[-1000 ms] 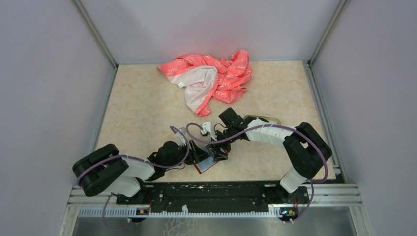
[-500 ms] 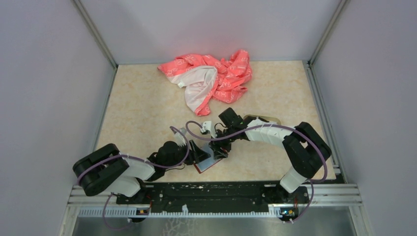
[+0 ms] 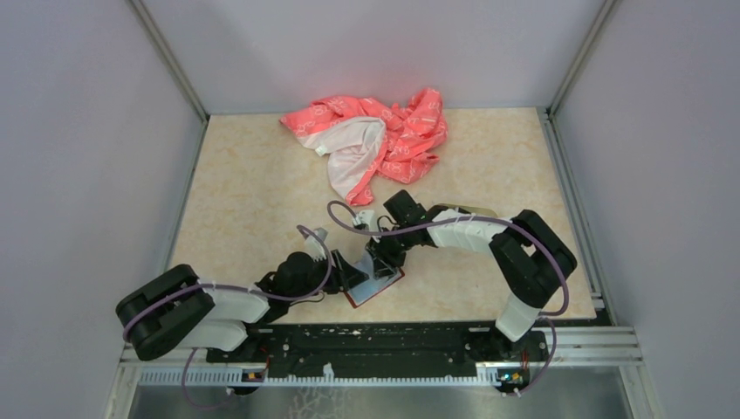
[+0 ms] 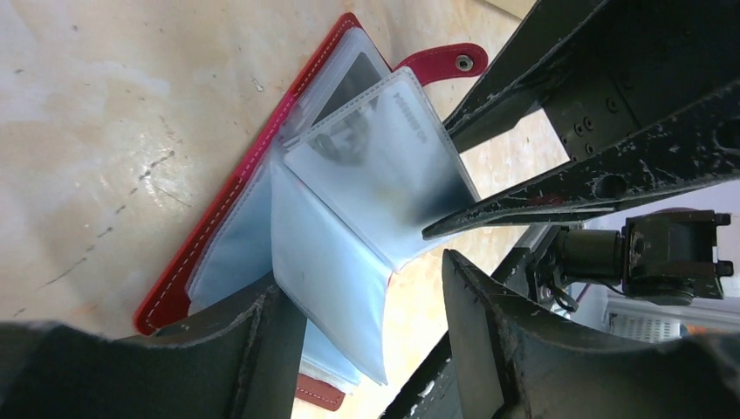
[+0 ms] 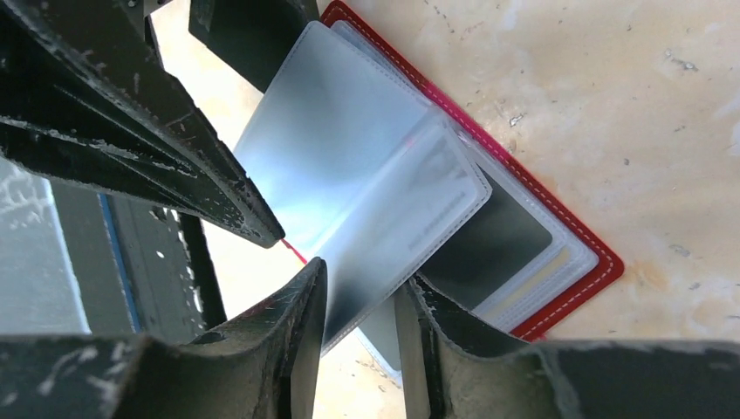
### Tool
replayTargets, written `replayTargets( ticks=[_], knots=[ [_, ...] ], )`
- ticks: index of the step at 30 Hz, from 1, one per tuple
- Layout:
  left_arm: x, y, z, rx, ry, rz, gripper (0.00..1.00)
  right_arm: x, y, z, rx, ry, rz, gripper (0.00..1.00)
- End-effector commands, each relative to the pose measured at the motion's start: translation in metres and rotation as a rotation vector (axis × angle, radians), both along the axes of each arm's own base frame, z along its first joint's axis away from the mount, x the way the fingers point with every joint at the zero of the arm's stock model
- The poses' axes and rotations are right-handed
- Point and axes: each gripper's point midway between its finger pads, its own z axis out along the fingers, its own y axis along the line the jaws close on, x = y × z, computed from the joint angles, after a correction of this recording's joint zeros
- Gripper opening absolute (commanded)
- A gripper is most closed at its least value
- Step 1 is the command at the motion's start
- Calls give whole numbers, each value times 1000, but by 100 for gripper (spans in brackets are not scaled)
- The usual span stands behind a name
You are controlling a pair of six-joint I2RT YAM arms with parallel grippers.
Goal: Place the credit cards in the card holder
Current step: Turn over the card holder at the center of the board.
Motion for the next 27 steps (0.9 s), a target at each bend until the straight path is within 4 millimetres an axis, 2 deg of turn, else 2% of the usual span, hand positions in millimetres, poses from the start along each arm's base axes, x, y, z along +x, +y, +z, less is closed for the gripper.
replayTargets(
  ticks=[1,7,15,20,24,27],
  knots=[
    [2,16,-11,75,-6,37,60,6,24,22,78,49,-59,31],
    [9,27,-16,130,-15,90,50,20,19,15,26,14,-131,21],
    [14,29,-22,165,-14,91,32,35,11,18,25,31,-201,12],
    [21,29,-22,172,-19,90,22,41,5,20,36,46,-234,13],
    [29,29,-24,185,-29,86,21,47,1,17,24,50,-257,20],
    [31,26,-23,191,-39,48,22,53,-4,14,7,41,-281,20]
  ],
)
